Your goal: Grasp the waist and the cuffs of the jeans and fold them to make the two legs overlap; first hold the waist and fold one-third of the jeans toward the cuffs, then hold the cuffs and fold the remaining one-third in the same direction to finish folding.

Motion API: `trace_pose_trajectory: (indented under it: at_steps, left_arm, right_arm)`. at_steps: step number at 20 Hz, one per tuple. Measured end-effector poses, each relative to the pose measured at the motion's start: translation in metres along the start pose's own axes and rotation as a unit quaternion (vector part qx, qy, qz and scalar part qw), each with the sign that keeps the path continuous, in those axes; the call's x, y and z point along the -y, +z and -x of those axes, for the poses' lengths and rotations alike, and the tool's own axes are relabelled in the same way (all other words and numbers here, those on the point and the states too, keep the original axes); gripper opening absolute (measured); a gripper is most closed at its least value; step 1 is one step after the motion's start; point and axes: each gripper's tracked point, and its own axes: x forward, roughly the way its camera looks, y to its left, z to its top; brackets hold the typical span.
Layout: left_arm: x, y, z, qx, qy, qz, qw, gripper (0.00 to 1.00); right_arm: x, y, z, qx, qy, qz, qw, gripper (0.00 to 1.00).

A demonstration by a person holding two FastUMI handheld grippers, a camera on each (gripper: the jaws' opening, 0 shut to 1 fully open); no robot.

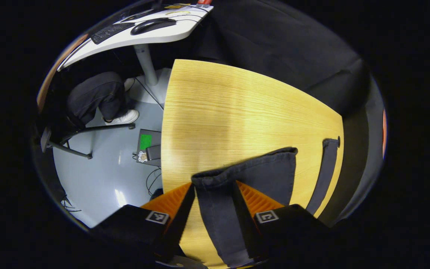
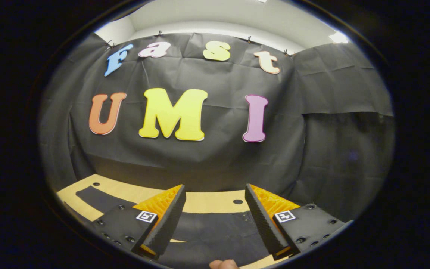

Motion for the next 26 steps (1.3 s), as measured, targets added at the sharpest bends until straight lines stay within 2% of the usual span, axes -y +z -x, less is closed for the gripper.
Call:
trace_pose_trajectory:
  at_steps: [1,2,3,4,5,7,9,11,13,14,15,16,17,18,21,24,25,26]
  left_arm:
    - [0.003,0.001,-0.002,-0.002,-0.015,0.004,1.000,0.52]
    - [0.006,0.000,-0.003,-0.007,-0.028,0.008,1.000,0.52]
    - [0.010,0.001,-0.004,-0.011,-0.039,0.012,0.999,0.34]
    - [0.013,0.000,-0.003,-0.018,-0.049,0.012,0.999,0.31]
    - [0.013,0.000,-0.004,-0.022,-0.055,0.008,0.998,0.22]
    - [0.013,0.000,-0.004,-0.026,-0.064,0.005,0.998,0.17]
    - [0.014,0.001,-0.005,-0.026,-0.069,0.004,0.997,0.13]
    - [0.014,0.001,-0.005,-0.025,-0.074,0.003,0.997,0.12]
    - [0.015,0.001,-0.005,-0.028,-0.084,0.011,0.996,0.11]
    - [0.015,0.001,-0.005,-0.030,-0.089,0.018,0.995,0.11]
    - [0.016,0.001,-0.004,-0.033,-0.093,0.024,0.995,0.11]
    - [0.017,0.002,-0.002,-0.033,-0.097,0.029,0.994,0.11]
    - [0.016,0.002,-0.003,-0.033,-0.099,0.030,0.994,0.11]
    - [0.016,0.003,-0.002,-0.031,-0.100,0.029,0.994,0.11]
    - [0.017,0.002,-0.002,-0.032,-0.101,0.032,0.994,0.11]
    - [0.017,0.003,-0.002,-0.034,-0.100,0.032,0.994,0.11]
    - [0.017,0.003,-0.002,-0.034,-0.101,0.031,0.994,0.11]
    - [0.017,0.003,-0.002,-0.034,-0.102,0.033,0.994,0.11]
  right_arm:
    - [0.008,-0.003,-0.003,-0.003,-0.007,0.001,1.000,0.97]
    - [0.017,-0.006,-0.006,-0.007,-0.015,0.004,1.000,0.97]
    - [0.027,-0.009,-0.008,-0.010,-0.023,0.006,1.000,0.98]
    - [0.038,-0.013,-0.013,-0.016,-0.032,0.006,0.999,0.97]
    - [0.048,-0.019,-0.017,-0.026,-0.038,0.002,0.999,0.97]
    - [0.067,-0.041,-0.025,-0.071,-0.038,-0.022,0.997,0.97]
    - [0.089,-0.078,-0.032,-0.148,-0.030,-0.061,0.987,0.97]
    - [0.112,-0.122,-0.037,-0.239,-0.032,-0.134,0.961,0.98]
    - [0.139,-0.179,-0.034,-0.361,-0.066,-0.261,0.893,0.98]
    - [0.153,-0.200,-0.030,-0.403,-0.094,-0.314,0.855,1.00]
    - [0.164,-0.216,-0.024,-0.433,-0.119,-0.351,0.822,0.98]
    - [0.173,-0.228,-0.023,-0.447,-0.137,-0.376,0.800,0.98]
    - [0.181,-0.235,-0.023,-0.458,-0.153,-0.388,0.785,0.98]
    - [0.186,-0.237,-0.026,-0.464,-0.166,-0.396,0.775,0.98]
    - [0.206,-0.248,-0.038,-0.473,-0.186,-0.379,0.773,0.98]
    - [0.206,-0.268,-0.048,-0.488,-0.199,-0.389,0.756,0.98]
    - [0.205,-0.268,-0.048,-0.496,-0.203,-0.382,0.753,0.98]
    - [0.205,-0.269,-0.055,-0.491,-0.194,-0.377,0.761,0.92]
